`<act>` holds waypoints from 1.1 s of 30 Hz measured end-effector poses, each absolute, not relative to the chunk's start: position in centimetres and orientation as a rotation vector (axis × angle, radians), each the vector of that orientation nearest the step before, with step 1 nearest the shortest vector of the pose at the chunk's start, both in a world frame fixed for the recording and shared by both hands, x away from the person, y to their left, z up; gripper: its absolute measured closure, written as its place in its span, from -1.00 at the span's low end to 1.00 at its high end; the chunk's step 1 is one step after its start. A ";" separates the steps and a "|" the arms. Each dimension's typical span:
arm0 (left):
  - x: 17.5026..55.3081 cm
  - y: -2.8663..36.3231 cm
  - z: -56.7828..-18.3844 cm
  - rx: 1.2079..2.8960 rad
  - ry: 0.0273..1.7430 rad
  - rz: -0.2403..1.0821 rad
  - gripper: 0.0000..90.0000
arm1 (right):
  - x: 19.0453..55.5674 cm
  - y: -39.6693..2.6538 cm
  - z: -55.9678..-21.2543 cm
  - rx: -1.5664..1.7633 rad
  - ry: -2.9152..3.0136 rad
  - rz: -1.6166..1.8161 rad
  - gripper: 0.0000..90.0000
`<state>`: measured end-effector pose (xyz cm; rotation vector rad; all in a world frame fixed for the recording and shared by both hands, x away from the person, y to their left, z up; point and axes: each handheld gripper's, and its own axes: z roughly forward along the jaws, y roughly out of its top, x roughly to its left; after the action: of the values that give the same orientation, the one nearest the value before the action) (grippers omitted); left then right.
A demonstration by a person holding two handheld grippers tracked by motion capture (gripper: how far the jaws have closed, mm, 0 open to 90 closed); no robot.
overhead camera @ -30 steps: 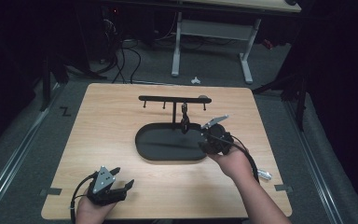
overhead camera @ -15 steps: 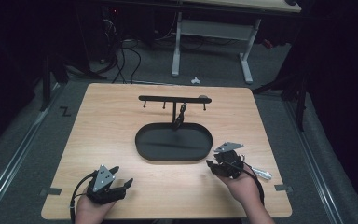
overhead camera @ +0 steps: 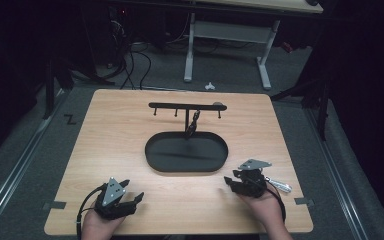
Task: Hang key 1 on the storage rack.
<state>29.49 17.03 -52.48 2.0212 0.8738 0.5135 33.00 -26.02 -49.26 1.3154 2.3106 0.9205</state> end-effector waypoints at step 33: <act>28.7 18.1 -52.6 2.023 0.897 0.523 -0.29 | 35.4 -35.3 -51.5 1.703 2.034 0.796 0.35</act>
<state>28.72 18.13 -52.56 2.0226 0.8966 0.5230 35.35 -35.29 -51.47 1.7028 2.0336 0.7956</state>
